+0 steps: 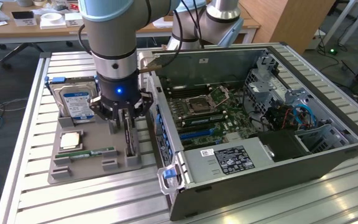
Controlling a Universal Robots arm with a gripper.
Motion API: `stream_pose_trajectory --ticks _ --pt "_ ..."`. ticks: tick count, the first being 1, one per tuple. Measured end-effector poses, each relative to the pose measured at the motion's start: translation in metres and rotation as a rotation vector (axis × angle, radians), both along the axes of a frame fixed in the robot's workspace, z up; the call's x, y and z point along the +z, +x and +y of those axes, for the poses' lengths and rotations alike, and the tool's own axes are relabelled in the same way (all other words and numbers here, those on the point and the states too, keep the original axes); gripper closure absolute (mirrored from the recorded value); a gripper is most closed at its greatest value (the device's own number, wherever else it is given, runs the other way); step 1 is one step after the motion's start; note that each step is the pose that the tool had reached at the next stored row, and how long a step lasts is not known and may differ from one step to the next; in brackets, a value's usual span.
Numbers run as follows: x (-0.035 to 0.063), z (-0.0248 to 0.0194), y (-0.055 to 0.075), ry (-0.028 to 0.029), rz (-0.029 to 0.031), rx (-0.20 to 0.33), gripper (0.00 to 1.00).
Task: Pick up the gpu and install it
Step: 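Pick up the gpu and move the gpu toward the slot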
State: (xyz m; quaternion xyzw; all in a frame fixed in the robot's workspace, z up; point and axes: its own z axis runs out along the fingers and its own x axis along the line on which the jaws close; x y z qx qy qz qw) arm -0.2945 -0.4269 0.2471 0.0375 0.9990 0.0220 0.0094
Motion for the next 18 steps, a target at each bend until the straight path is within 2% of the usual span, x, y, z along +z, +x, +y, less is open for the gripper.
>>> stream_pose_trajectory --ticks 12,18 --pt "-0.0132 -0.0001 0.001 0.0001 -0.0001 0.000 0.58" --pt "-0.0167 0.0000 0.003 0.0001 0.0000 0.000 0.58"
